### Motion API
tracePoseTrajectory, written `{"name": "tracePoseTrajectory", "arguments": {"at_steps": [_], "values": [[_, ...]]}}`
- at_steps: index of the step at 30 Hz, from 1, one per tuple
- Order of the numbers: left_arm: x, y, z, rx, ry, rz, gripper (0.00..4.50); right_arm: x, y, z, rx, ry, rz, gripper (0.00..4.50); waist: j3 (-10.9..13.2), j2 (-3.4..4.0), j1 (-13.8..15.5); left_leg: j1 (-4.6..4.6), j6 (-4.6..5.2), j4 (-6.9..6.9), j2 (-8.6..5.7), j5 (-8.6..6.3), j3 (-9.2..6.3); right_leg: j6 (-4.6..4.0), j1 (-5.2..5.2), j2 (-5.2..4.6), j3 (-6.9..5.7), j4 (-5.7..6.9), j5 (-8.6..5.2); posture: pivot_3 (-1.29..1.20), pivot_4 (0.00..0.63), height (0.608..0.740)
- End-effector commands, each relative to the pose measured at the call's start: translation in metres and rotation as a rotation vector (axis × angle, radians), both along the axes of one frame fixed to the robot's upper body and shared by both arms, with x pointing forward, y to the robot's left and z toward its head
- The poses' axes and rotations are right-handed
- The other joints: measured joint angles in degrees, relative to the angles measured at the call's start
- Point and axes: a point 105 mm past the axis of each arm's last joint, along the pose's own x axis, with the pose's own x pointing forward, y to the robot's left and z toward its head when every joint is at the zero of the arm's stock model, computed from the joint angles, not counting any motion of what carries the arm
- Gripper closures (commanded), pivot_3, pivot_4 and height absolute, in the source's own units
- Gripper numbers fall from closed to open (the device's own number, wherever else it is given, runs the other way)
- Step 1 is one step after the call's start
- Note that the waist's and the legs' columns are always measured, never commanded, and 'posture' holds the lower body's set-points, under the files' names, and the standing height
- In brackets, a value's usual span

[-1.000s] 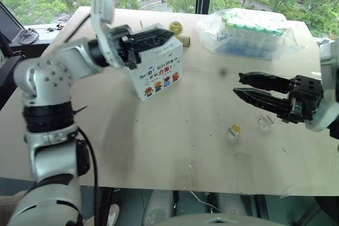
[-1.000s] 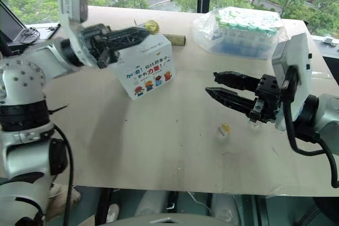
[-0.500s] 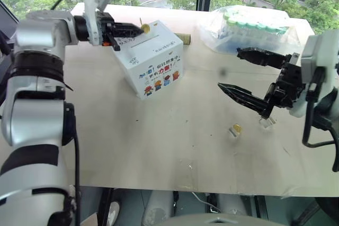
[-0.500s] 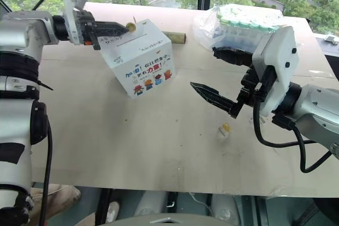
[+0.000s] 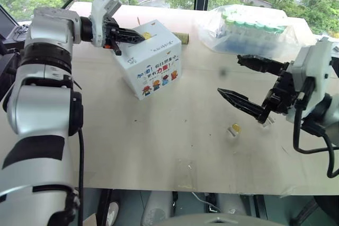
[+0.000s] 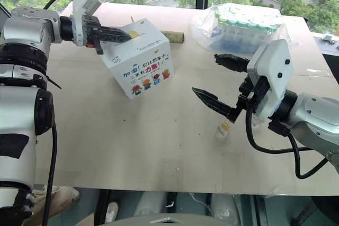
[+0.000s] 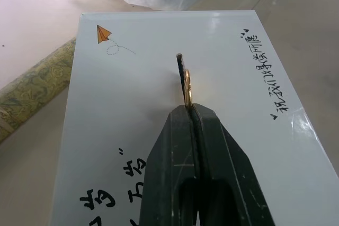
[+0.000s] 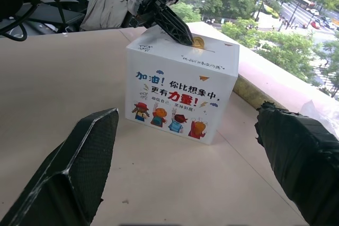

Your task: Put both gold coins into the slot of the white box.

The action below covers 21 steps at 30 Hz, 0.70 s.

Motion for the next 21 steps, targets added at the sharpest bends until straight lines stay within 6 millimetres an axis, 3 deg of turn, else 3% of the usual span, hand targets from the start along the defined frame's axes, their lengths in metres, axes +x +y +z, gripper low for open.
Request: {"name": "tracePoseTrajectory", "arguments": {"at_steps": [1, 3, 6, 9, 11, 15, 17, 19, 21], "values": [[-0.004, 0.003, 0.014, -0.006, -0.043, -0.011, 3.98, -0.003, -0.001, 0.004, -0.006, -0.028, 0.000, 0.00, 0.0, 0.00, 0.0, 0.00, 0.00, 0.01, 0.00, 0.00, 0.00, 0.00, 0.00, 0.00, 0.00, 0.00, 0.00, 0.00, 0.150, 0.740], [-0.003, 0.003, 0.020, -0.033, -0.072, -0.002, 3.42, -0.003, -0.002, 0.002, -0.014, -0.017, -0.003, 0.00, 0.0, -0.01, 0.1, 0.00, 0.00, 0.02, 0.01, 0.00, -0.01, 0.00, 0.00, 0.00, -0.01, 0.08, 0.00, 0.00, 0.150, 0.740], [-0.010, 0.002, 0.042, -0.138, -0.115, -0.035, 1.91, -0.003, -0.004, -0.002, -0.029, -0.004, -0.021, 0.00, 0.0, -0.04, 0.2, -0.02, 0.00, 0.04, 0.01, 0.00, -0.01, 0.00, 0.01, 0.00, -0.01, 0.11, 0.00, 0.00, 0.150, 0.740], [-0.033, -0.007, 0.073, -0.323, -0.111, -0.185, 1.91, -0.004, -0.007, -0.011, -0.061, 0.005, -0.059, 0.00, 0.0, -0.09, 0.2, -0.07, 0.00, 0.10, 0.01, 0.00, -0.04, 0.00, 0.01, -0.01, -0.07, 0.10, 0.00, 0.00, 0.150, 0.740], [-0.050, -0.019, 0.077, -0.357, -0.062, -0.310, 1.91, -0.007, -0.008, -0.028, -0.104, 0.065, -0.065, 0.00, 0.1, -0.12, 0.2, -0.10, 0.00, 0.11, 0.01, 0.00, -0.06, 0.00, 0.01, -0.01, -0.13, 0.08, 0.00, 0.00, 0.150, 0.740], [-0.092, -0.062, 0.057, -0.363, -0.030, -0.543, 1.91, -0.004, -0.023, -0.074, -0.161, 0.271, -0.152, 0.00, 0.0, 0.01, 0.1, 0.02, 0.00, 0.17, 0.04, 0.00, -0.20, -0.01, 0.32, -0.07, -0.14, -0.04, 0.00, 0.00, 0.150, 0.740], [-0.117, -0.083, 0.026, -0.330, 0.021, -0.628, 1.91, -0.001, -0.035, -0.100, -0.236, 0.345, -0.222, 0.00, 0.0, 0.09, 0.0, 0.14, 0.00, 0.34, 0.06, 0.00, -0.30, -0.01, 0.56, -0.07, -0.16, -0.07, 0.00, 0.00, 0.150, 0.740], [-0.135, -0.096, 0.005, -0.344, 0.073, -0.663, 1.91, 0.000, -0.040, -0.112, -0.232, 0.394, -0.252, 0.00, 0.0, 0.04, 0.0, 0.14, 0.00, 0.49, 0.07, 0.00, -0.38, -0.01, 0.63, -0.07, -0.11, -0.05, 0.00, 0.00, 0.150, 0.740], [-0.149, -0.102, -0.015, -0.316, 0.100, -0.681, 1.86, 0.001, -0.043, -0.116, -0.211, 0.412, -0.275, 0.52, 0.0, 0.02, -0.2, 0.11, 0.00, 0.62, 0.15, 0.00, -0.50, -0.03, 0.59, 0.03, -0.11, -0.04, 0.01, 0.00, 0.150, 0.740]]}}
